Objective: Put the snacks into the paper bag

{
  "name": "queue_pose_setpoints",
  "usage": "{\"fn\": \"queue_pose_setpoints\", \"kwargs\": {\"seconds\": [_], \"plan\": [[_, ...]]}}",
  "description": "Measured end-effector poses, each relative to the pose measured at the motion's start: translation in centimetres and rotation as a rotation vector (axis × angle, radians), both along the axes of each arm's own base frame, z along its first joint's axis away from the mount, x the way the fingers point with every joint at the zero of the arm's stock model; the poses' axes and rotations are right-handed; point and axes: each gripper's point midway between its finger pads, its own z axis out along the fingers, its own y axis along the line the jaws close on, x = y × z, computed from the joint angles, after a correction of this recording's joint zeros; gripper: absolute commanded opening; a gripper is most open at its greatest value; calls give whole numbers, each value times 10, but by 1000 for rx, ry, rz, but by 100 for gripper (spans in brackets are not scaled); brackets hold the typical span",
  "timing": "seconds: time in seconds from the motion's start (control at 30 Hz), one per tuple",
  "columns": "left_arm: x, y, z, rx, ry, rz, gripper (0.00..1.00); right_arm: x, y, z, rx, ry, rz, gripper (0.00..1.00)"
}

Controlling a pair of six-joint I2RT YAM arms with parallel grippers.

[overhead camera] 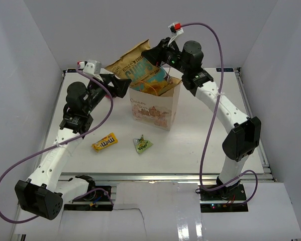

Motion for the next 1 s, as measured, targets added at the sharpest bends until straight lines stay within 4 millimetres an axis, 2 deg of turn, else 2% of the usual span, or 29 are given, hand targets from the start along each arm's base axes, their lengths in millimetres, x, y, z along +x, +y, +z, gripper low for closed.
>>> {"fn": "queue_pose_setpoints", "kwargs": {"seconds": [0.23, 0.47, 0.5, 0.53, 0.6, 0.63, 0.73, 0.93, 1.0], "plan": [[-8, 3, -3, -6, 4, 3, 98, 4, 2, -30, -29, 41, 0, 39], [-11, 4, -14, -6, 26, 3, 98, -4, -1, -38, -56, 32, 19, 47], [-11, 4, -17, -6, 32, 3, 98, -7, -1, -37, -60, 26, 30, 49], [-11, 4, -18, -6, 35, 4, 98, -10, -2, -36, -63, 15, 42, 57], [-12, 5, -21, -5, 44, 6, 98, -18, -5, -32, -74, -14, 74, 66], [-13, 5, -22, -6, 45, 7, 98, -23, -6, -28, -80, -41, 96, 77], [-16, 7, -22, -6, 47, 10, 98, -39, -13, -15, -109, -132, 141, 88], [-26, 12, -18, -14, 52, 21, 98, -74, -47, 8, -190, -314, 165, 92], [-28, 14, -22, -16, 77, 26, 98, -84, -61, 10, -223, -365, 172, 92]]}}
